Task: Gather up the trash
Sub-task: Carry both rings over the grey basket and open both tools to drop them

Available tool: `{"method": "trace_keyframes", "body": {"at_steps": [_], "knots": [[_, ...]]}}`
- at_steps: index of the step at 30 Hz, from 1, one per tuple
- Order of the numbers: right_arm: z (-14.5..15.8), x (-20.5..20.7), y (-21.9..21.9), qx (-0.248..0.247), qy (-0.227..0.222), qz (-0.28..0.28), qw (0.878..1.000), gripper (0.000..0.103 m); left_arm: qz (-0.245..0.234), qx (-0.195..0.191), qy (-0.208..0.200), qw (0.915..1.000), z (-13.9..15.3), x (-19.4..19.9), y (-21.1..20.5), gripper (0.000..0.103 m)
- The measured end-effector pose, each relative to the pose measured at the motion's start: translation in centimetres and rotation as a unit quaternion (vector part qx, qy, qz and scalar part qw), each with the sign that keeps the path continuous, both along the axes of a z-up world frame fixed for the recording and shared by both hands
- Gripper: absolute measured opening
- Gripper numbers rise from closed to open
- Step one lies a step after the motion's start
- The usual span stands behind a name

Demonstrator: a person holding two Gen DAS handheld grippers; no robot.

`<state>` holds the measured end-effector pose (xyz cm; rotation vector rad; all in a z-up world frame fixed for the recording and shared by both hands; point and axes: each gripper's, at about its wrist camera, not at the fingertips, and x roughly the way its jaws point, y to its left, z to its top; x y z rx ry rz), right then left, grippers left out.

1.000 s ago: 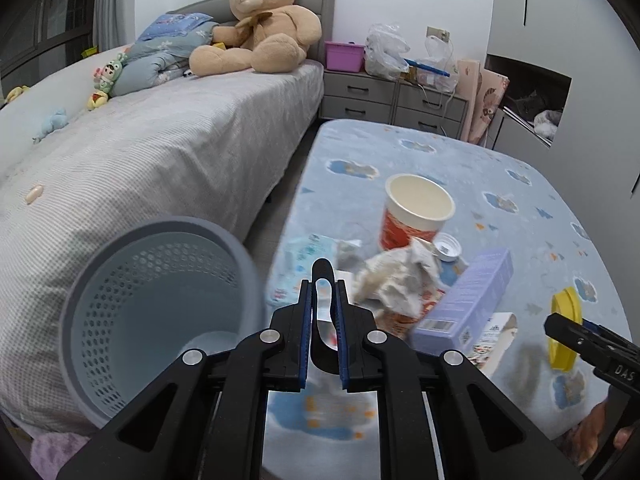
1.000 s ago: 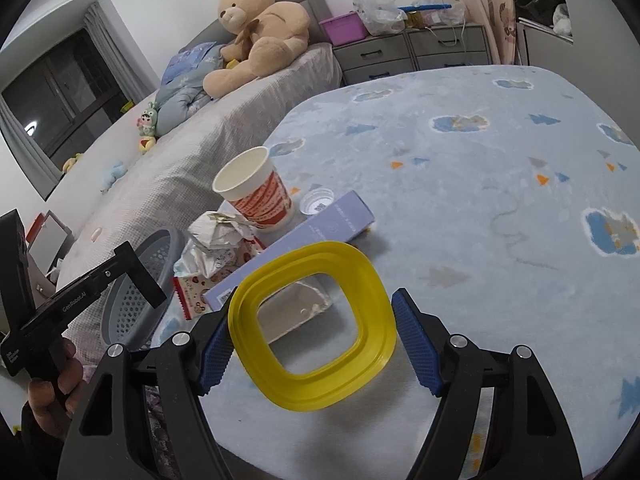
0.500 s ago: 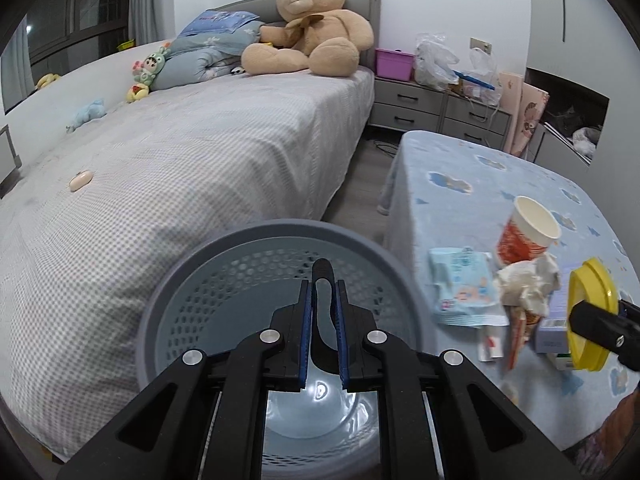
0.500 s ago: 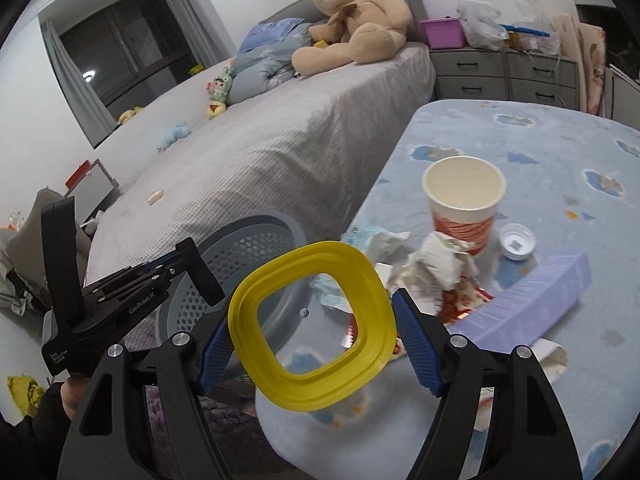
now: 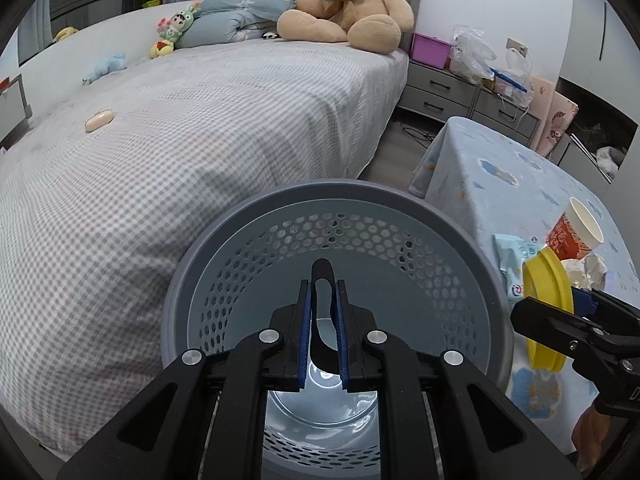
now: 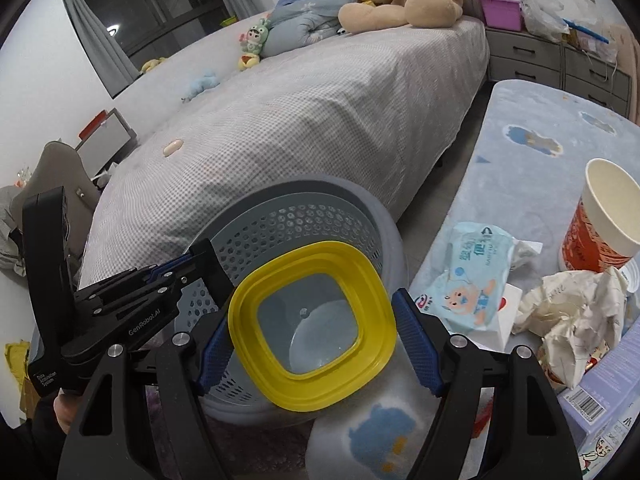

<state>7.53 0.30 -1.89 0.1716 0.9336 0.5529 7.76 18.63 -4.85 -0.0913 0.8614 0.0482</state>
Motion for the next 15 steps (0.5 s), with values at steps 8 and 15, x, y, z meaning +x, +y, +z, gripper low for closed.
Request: {"method": "trace_keyframes", "body": {"at_steps": [8,15], "knots": [[-0.4,0.7,1.5,-0.006,0.005,0.006,1.0,0.073,0.01,-0.011,0.0,0.9999,-0.3,-0.4,1.3,0.019],[0.2,0.7,1.8,-0.007,-0.003,0.0,1.0,0.08,0.025,-0.011,-0.006,0.9996,0.0,-0.8,1.9,0.049]]}}
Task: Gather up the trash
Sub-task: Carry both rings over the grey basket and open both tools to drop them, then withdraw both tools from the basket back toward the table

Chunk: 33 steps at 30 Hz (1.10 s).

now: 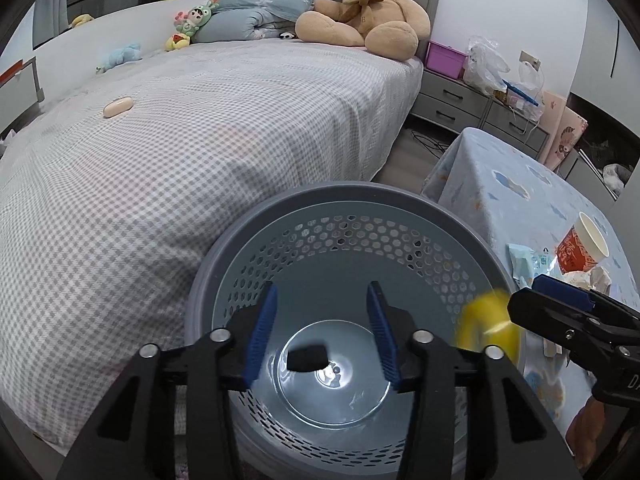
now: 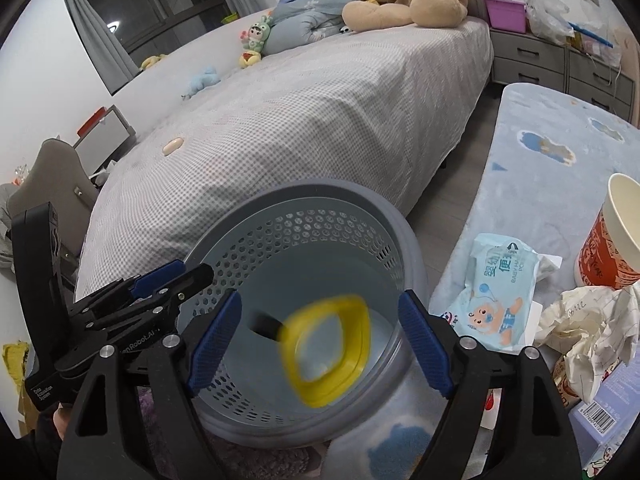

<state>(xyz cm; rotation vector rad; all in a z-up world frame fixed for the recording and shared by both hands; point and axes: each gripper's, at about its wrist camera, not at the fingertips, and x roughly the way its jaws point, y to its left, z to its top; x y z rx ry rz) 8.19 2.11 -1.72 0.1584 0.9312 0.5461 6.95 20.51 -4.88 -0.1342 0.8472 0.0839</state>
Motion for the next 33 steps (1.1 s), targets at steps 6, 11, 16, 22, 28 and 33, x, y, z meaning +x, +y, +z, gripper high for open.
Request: {"method": "trace_keyframes", "body": {"at_steps": [6,11,16,22,28,33], "knots": [[0.2,-0.1,0.0,-0.005,-0.003,-0.003,1.0,0.081,0.009,0.003,-0.004,0.9999,0.2,-0.1,0.3,0.059],[0.1,-0.2,-0.1,-0.007,0.001,-0.006,1.0,0.081,0.015,0.006,-0.007,0.9998,0.3,-0.3,0.5,0.066],[0.1,-0.4,0.0,-0.009,0.0,-0.006,1.0,0.081,0.019,0.009,-0.011,0.9997,0.5,-0.5,0.7,0.071],[0.0,-0.6,0.1,-0.01,0.0,-0.007,1.0,0.081,0.02,0.012,-0.015,0.9996,0.7,-0.7,0.6,0.076],[0.0,-1.0,0.0,-0.012,0.0,-0.011,1.0,0.081,0.02,0.016,-0.018,0.9995,0.9,-0.9,0.6,0.078],[0.0,-1.7,-0.3,-0.015,0.001,-0.017,1.0,0.081,0.017,0.019,-0.018,0.9995,0.9,-0.8,0.4,0.078]]}}
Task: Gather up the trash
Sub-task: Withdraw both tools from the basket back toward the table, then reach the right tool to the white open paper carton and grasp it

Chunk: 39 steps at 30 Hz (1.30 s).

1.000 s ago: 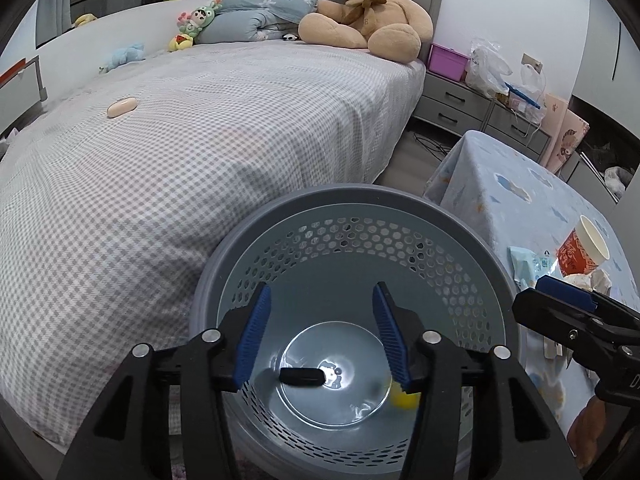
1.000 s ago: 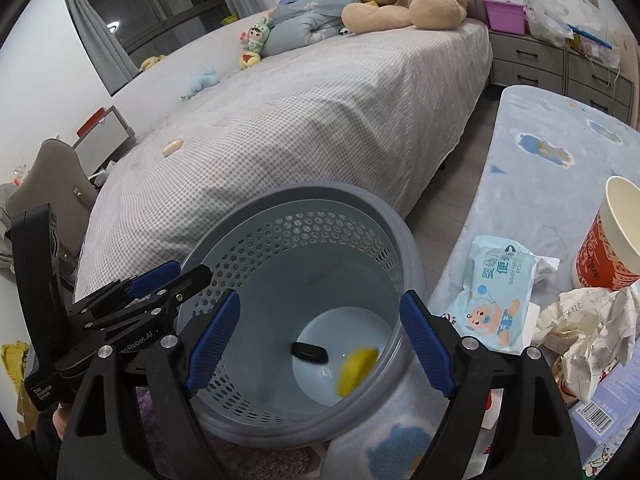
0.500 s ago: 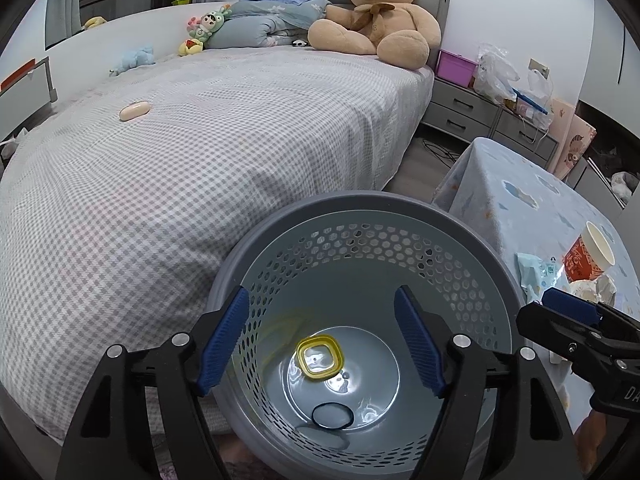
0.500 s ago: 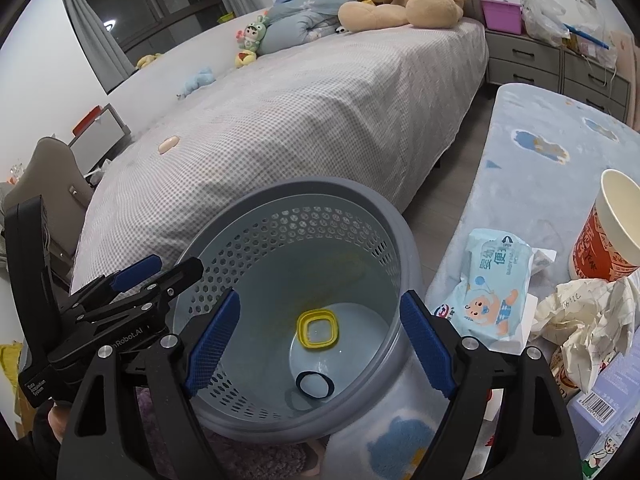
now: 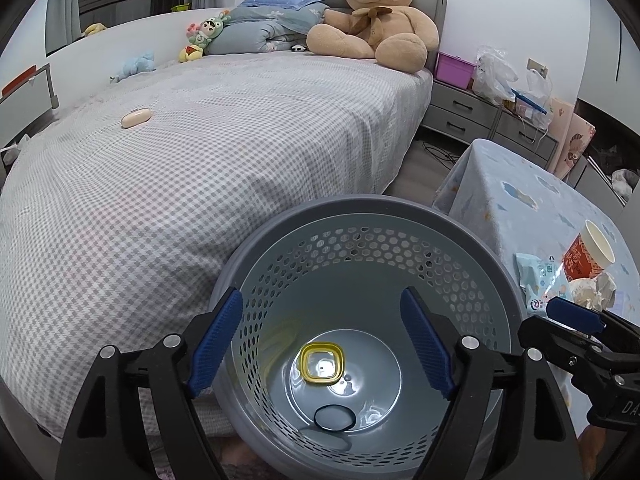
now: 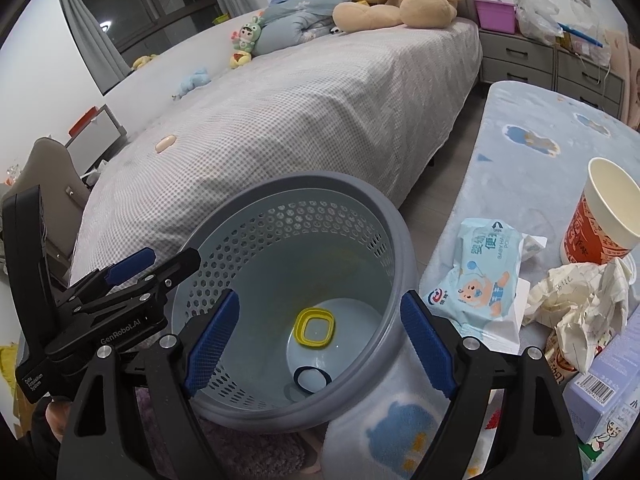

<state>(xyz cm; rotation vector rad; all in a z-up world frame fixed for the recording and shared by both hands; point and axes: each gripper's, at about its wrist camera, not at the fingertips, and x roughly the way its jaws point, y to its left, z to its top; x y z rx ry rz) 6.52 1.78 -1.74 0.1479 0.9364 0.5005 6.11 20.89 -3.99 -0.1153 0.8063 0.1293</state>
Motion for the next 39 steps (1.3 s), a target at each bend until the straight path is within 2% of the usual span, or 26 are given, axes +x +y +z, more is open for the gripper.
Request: {"method": "trace_keyframes", "body": {"at_steps": [19,30,39], "knots": [[0.4,-3.6,-3.9,-0.007,0.005,-0.052,0.999,0.084,-0.027,-0.001,-0.013,0.9995,0.4,-0.7,-1.8,0.08],[0.3,-8.2,-11.0,-0.03,0.014,-0.112,0.993,0.084,-0.055,0.012,-0.023,0.9982,0.6,-1.6,-4.6,0.08],[-0.5,-10.1,-16.9,-0.064,0.015,-0.131,0.989,0.092,-0.055,0.007,-0.019,0.9983,0.2,-3.9,-6.6,0.08]]}}
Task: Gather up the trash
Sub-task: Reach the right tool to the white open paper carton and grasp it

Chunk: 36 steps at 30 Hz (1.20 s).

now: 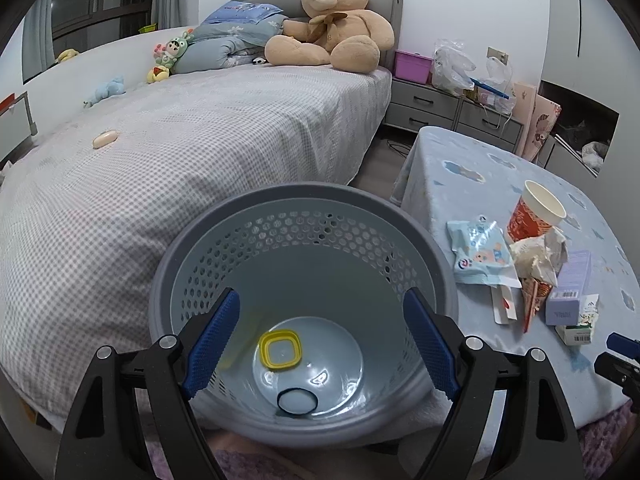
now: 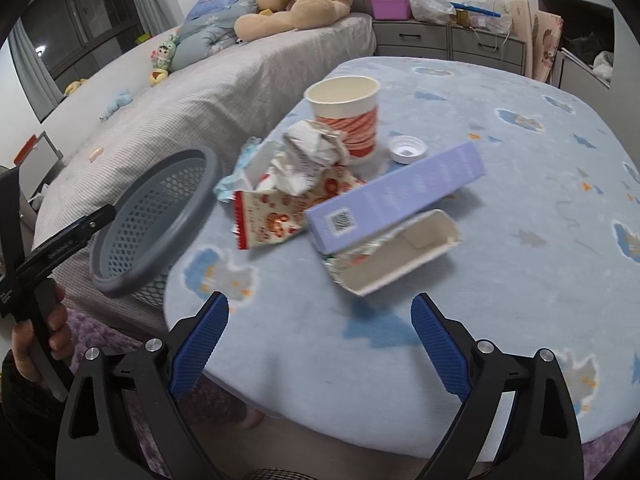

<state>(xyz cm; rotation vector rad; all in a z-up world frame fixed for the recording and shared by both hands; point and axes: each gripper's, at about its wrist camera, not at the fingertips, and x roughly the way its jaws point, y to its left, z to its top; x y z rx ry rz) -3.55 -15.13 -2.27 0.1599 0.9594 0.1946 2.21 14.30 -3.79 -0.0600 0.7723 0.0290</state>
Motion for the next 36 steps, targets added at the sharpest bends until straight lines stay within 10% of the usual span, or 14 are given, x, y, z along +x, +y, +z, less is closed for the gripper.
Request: {"method": "trace_keyframes", "body": {"at_steps": [27,36], "knots": [[-3.3,5.0,-2.1,-0.064,-0.003,0.102,0.993,0.097,-0.006,0.02,0.02,0.9996,-0.1,-2.8,-6.7,0.08],[-3.2,4.8,-1.8,-0.078,-0.02,0.104,0.991,0.083,-0.014,0.022,0.024,0.9994,0.0,-2.7,-7.5,0.08]]}}
